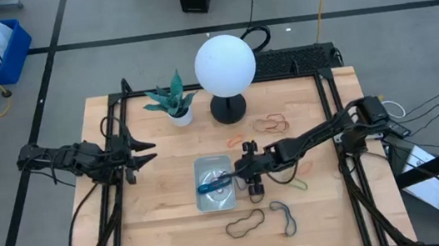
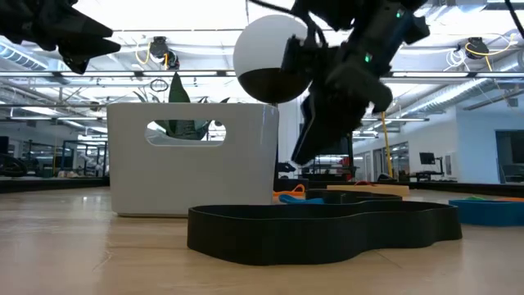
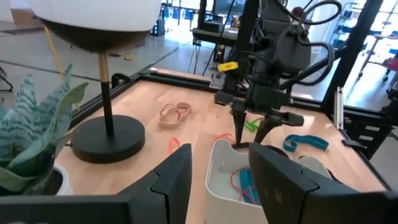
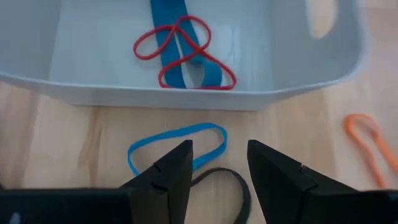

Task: Pick and place rubber bands into bin
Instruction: Put the small blue rubber band into the gray bin

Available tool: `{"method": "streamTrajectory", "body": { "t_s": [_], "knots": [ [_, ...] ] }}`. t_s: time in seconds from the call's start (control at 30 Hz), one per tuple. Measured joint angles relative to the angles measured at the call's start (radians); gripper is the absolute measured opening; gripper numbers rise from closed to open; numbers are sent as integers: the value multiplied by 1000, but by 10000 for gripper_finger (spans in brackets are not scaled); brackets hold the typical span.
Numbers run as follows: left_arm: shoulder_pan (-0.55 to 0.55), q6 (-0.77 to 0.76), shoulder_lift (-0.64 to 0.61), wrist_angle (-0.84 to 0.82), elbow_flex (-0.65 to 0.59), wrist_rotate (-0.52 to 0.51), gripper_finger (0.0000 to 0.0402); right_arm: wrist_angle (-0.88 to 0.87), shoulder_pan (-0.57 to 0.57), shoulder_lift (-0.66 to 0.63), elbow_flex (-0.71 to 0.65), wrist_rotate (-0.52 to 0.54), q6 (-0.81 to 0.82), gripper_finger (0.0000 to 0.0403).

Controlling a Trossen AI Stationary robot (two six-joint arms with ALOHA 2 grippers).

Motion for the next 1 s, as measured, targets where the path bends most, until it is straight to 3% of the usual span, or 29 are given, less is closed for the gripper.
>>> {"method": "streamTrajectory", "body": {
  "t_s": [0.5, 0.73, 1.0],
  "knots": [
    [0, -24, 0, -30, 0, 0, 166, 108, -40, 123, -1, -2, -39, 144],
    [0, -25, 0, -30, 0, 0, 166, 109, -61, 155, 3, -93, -45, 143],
    [0, -25, 0, -30, 0, 0, 166, 95, -60, 156, 2, -102, -46, 88]
  ]
}}
